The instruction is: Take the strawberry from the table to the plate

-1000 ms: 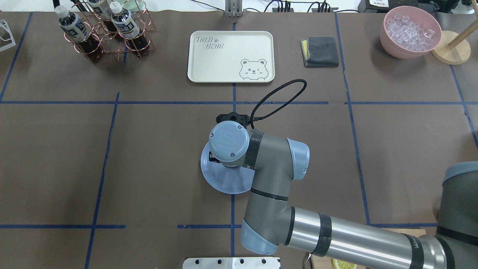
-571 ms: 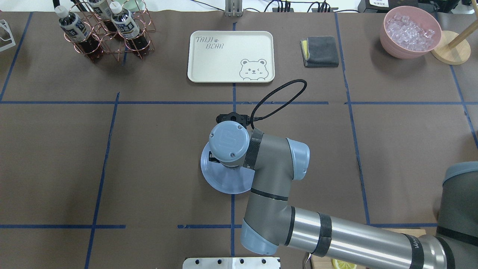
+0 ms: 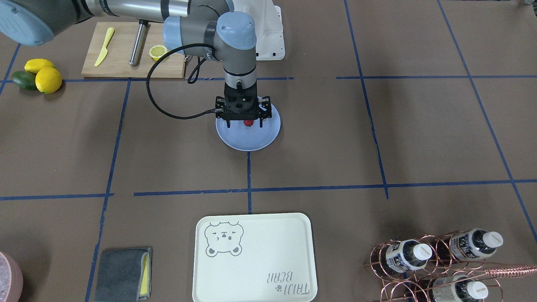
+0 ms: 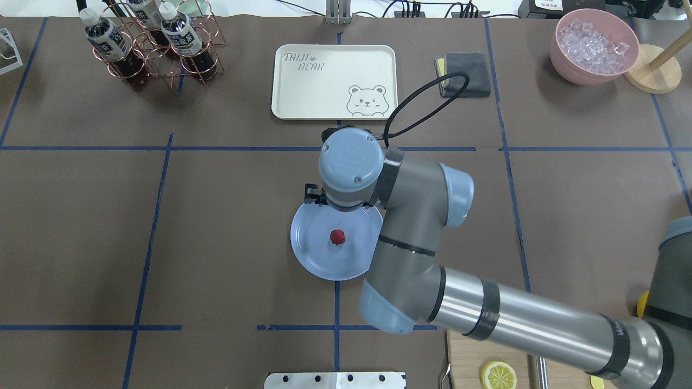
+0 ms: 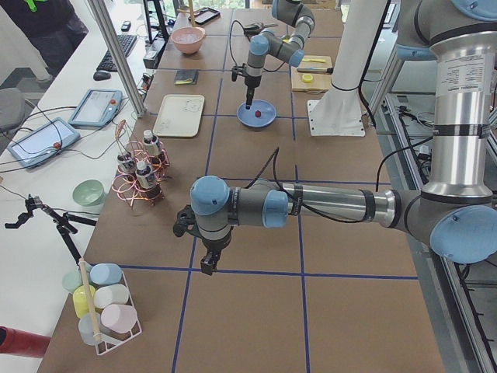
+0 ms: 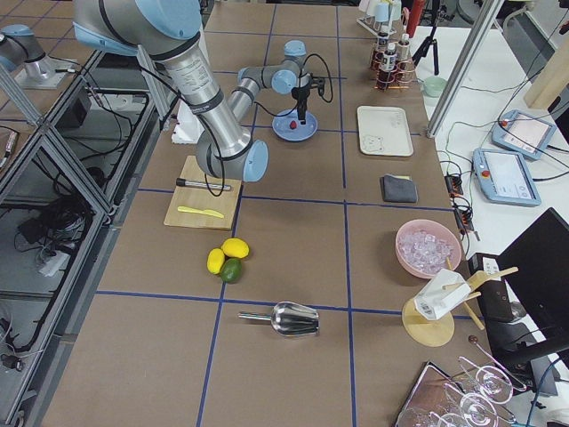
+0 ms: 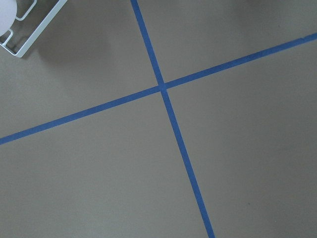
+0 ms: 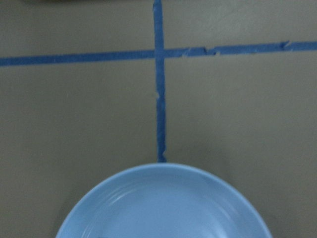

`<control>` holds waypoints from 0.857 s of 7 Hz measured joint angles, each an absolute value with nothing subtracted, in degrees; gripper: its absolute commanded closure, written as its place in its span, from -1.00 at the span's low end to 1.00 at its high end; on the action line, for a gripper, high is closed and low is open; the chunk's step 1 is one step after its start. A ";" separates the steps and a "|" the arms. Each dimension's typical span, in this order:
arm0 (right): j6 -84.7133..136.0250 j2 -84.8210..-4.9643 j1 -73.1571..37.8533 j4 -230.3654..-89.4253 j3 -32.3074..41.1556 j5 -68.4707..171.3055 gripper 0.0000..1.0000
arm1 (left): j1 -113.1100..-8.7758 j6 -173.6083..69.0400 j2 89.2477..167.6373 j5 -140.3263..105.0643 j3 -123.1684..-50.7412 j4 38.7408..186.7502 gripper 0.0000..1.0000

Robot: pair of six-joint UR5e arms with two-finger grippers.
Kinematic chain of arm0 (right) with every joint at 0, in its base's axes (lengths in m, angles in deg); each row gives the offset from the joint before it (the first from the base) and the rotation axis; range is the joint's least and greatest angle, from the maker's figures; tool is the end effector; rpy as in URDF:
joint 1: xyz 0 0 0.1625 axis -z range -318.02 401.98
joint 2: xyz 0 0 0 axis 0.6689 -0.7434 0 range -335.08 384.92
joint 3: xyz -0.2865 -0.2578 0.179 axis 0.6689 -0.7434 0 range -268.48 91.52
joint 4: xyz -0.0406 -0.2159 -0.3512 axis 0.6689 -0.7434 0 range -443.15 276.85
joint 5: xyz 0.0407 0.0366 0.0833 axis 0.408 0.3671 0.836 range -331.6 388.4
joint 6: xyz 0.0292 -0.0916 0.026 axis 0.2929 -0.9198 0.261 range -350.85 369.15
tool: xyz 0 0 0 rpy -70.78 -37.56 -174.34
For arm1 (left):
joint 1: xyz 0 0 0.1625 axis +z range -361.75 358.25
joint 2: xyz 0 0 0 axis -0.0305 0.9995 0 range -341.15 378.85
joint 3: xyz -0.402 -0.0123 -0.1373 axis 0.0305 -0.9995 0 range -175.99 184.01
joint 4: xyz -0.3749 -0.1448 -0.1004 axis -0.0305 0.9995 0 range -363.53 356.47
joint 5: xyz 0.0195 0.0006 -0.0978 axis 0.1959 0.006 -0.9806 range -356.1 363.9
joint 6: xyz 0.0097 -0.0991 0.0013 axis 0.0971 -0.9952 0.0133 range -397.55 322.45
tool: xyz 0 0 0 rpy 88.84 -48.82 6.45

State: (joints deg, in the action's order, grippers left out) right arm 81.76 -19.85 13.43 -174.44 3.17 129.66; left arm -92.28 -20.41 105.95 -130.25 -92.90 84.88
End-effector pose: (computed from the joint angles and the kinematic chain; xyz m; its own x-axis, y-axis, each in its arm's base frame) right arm -0.5687 -0.4391 0.1726 0.6900 0.0417 0.7226 -0.1465 0.9857 0.0830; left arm -0.0683 -0.4718 0.6266 0.6886 0.3162 -0.6526 -0.2026 0.9480 0.2456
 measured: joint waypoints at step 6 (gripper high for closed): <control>18.43 -53.38 -30.33 -178.16 10.28 150.29 -1.00 | -92.24 -20.54 103.50 -128.42 -92.53 84.72 -1.00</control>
